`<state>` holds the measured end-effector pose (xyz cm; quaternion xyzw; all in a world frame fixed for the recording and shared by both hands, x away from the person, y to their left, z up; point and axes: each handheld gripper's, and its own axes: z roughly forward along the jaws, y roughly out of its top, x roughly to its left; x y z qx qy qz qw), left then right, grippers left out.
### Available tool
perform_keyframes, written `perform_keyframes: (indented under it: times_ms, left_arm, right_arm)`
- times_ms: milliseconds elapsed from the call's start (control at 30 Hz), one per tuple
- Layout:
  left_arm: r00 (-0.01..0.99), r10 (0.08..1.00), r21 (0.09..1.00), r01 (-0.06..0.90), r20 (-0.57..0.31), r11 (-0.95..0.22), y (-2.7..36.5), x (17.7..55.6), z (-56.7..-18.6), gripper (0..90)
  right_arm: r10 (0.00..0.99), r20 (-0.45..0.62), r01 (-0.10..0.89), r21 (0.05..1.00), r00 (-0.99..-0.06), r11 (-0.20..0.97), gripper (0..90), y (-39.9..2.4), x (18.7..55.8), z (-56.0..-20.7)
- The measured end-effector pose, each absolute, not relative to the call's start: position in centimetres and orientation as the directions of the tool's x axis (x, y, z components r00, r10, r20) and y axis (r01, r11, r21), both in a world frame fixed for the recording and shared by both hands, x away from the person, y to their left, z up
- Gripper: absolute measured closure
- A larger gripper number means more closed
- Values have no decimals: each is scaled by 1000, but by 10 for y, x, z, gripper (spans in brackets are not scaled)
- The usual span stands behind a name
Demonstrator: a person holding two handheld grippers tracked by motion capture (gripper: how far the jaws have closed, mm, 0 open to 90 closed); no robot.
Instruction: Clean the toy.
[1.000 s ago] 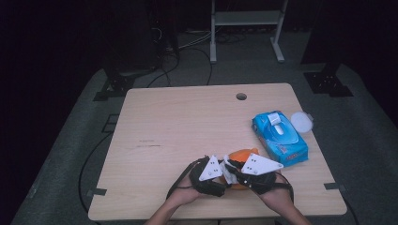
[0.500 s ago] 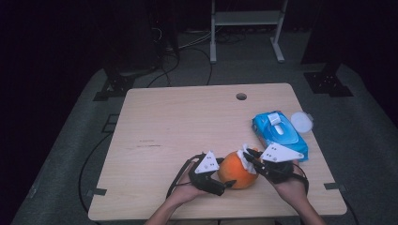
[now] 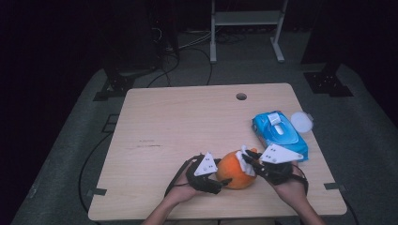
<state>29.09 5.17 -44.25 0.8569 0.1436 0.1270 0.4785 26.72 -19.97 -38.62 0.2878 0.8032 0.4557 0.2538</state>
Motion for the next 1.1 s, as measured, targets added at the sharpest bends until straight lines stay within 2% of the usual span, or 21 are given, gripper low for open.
perform_keyframes:
  times_ms: [100,167,233,300,467,533,733,833,933,1000,1100]
  left_arm:
    - [929,367,859,147,51,-490,55,294,-443,278]
    - [935,355,861,187,-8,-473,55,294,-439,201]
    - [937,349,875,191,-26,-446,54,293,-434,136]
    - [934,357,880,193,-30,-433,54,292,-433,125]
    - [932,362,871,172,8,-461,61,294,-436,245]
    - [928,371,871,190,-9,-454,64,296,-438,268]
    - [925,379,870,212,-32,-445,67,300,-440,264]
    - [924,380,868,211,-27,-450,64,298,-440,245]
    - [924,382,867,209,-23,-453,63,298,-441,232]
    - [926,376,865,204,-19,-459,67,298,-441,249]
    - [927,375,867,208,-26,-452,69,298,-442,279]
  right_arm:
    - [715,-124,258,879,-688,401,792,-209,270,-391]
    - [711,-134,247,880,-691,406,792,-203,266,-391]
    - [699,-148,226,882,-700,413,792,-194,263,-391]
    - [675,-151,206,884,-722,419,792,-185,260,-391]
    - [632,-172,176,876,-755,450,790,-171,254,-392]
    - [638,-166,186,875,-752,447,788,-175,256,-392]
    - [693,-87,266,884,-715,385,789,-198,268,-397]
    - [675,-93,245,888,-732,388,792,-190,263,-396]
    - [603,-85,220,883,-793,414,790,-168,254,-397]
    - [585,-125,194,871,-801,451,788,-158,250,-398]
    - [594,-123,198,873,-795,446,785,-162,253,-397]
